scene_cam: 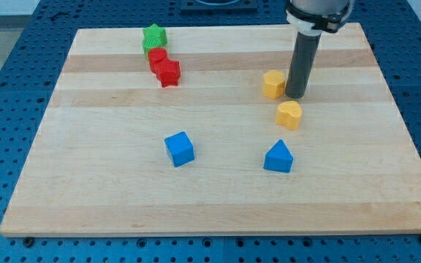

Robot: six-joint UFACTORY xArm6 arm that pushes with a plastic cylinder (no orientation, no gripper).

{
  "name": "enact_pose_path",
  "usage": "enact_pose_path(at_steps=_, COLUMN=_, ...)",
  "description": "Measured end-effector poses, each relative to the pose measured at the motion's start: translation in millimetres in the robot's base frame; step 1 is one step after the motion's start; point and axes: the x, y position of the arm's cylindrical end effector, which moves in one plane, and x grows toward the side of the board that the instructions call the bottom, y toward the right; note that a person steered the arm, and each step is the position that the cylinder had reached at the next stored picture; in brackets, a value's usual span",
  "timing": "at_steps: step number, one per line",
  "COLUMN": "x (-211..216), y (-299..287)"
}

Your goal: Push the yellow hexagon to the top of the yellow heart

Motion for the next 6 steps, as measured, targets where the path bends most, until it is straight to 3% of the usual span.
enact_pose_path(at_steps=2, x=-62.8, y=-9.2)
enact_pose_path(at_steps=3, x=-66.3, y=-33.3)
enact_pose_path(at_steps=6, x=1.9, y=-43.0)
